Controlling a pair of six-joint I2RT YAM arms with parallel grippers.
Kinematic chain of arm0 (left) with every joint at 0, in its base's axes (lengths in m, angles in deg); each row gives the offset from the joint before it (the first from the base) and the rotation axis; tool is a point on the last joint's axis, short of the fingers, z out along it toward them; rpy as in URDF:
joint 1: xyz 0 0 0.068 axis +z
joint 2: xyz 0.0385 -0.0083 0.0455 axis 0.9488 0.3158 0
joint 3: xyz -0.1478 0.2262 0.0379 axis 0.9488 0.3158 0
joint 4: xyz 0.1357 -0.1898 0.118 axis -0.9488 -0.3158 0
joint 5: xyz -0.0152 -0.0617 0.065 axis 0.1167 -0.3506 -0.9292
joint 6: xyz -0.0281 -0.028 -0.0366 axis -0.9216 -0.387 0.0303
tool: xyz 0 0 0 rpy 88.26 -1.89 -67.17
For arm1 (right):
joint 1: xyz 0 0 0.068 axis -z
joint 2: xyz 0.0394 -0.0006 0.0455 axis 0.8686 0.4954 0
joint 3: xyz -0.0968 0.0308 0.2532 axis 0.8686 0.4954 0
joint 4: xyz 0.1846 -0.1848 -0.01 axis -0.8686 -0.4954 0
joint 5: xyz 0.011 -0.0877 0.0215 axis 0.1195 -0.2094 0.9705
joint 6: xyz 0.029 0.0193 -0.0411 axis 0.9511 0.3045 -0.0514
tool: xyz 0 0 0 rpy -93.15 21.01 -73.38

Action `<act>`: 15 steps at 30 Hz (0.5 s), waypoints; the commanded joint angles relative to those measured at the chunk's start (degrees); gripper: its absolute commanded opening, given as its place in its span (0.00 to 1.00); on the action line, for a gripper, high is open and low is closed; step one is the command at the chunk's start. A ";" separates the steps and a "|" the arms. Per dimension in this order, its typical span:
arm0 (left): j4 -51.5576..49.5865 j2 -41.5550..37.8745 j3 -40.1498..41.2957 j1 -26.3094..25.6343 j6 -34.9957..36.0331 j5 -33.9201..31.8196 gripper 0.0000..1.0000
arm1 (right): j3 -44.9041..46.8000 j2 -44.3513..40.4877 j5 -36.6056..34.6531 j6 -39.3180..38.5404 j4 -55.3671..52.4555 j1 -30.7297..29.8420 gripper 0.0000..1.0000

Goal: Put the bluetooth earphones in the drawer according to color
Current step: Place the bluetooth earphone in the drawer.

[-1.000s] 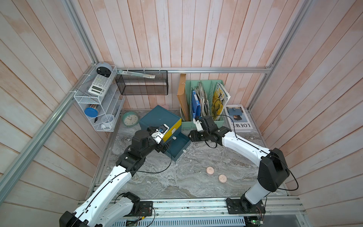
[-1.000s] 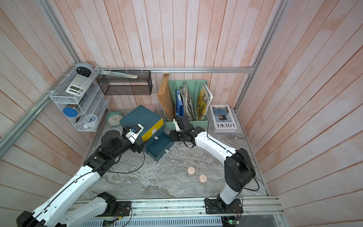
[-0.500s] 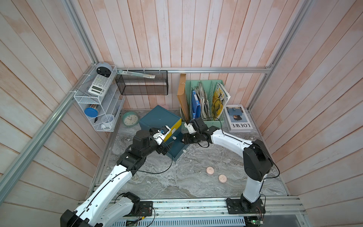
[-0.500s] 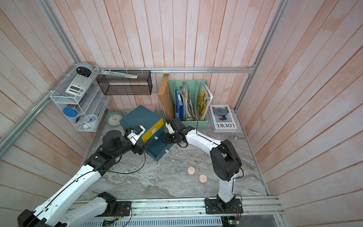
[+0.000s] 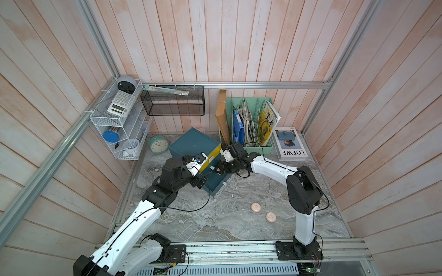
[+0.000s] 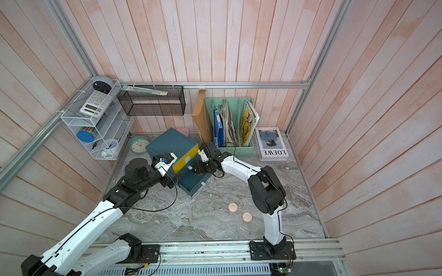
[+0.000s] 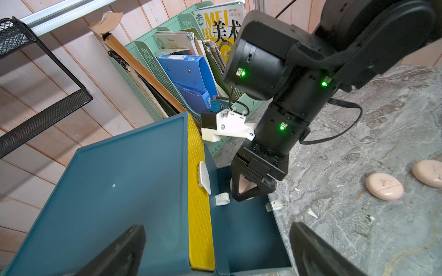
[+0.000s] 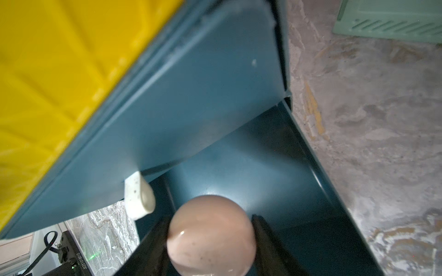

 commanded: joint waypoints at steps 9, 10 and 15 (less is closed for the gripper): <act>-0.81 -0.78 -0.73 0.14 1.01 0.53 1.00 | -3.13 2.50 1.74 0.89 -0.51 -0.53 0.52; -0.71 -0.85 -0.73 0.10 1.00 0.67 1.00 | -3.20 2.52 1.70 0.81 -0.70 -0.49 0.55; -0.71 -0.72 -0.77 0.13 0.85 0.62 1.00 | -2.95 2.49 1.24 0.54 -0.80 -0.56 0.65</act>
